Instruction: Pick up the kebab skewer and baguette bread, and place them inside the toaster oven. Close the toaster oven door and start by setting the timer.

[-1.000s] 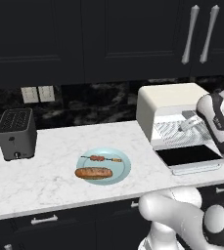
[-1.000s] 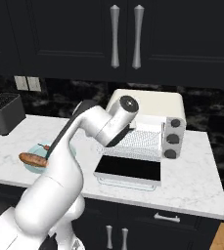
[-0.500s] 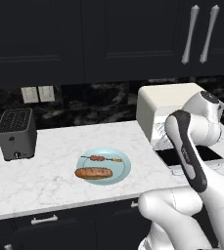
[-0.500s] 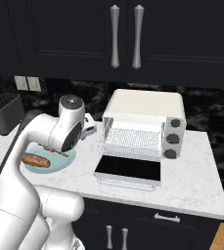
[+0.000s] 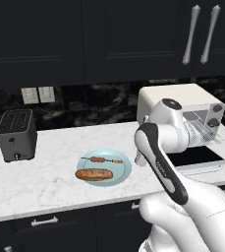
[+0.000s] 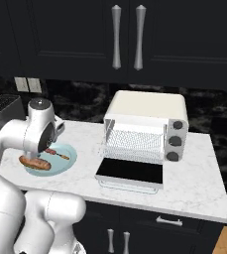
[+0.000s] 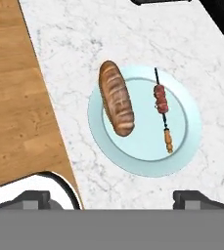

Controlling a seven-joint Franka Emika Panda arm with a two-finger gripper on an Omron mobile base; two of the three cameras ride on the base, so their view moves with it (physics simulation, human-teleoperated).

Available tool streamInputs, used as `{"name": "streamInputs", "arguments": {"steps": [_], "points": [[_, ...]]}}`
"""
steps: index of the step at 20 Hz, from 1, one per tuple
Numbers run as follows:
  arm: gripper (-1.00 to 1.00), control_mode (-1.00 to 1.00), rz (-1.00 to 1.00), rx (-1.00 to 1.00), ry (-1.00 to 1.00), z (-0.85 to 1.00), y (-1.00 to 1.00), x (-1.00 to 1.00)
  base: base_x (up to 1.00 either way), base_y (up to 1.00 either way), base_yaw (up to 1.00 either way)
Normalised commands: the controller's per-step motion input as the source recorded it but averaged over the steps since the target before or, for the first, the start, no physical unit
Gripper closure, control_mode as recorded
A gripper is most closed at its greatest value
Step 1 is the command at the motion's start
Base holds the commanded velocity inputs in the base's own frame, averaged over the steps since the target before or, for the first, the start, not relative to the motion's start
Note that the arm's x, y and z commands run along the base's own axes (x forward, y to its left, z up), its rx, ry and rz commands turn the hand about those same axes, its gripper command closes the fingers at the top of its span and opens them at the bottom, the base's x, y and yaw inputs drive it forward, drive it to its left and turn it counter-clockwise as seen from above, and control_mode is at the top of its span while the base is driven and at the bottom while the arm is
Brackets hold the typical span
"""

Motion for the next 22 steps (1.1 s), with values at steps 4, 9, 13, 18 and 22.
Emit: {"name": "streamInputs", "arguments": {"steps": [4,9,13,18,22], "points": [[-1.00,-1.00,0.25,-0.05,0.09,-0.37,0.64,0.01,0.00,0.00,0.00],[-1.00,-1.00,0.12,-0.06,0.14,-0.37,0.44,0.03,0.00,0.00,0.00],[-1.00,-1.00,0.00,-0.15,0.15,-0.34,0.44,0.14,0.00,0.00,0.00],[-1.00,-1.00,0.00,-0.15,0.12,-0.24,0.00,0.33,0.00,0.00,0.00],[-1.00,-1.00,0.00,-0.08,0.00,-0.18,0.00,0.29,0.00,0.00,0.00]]}}
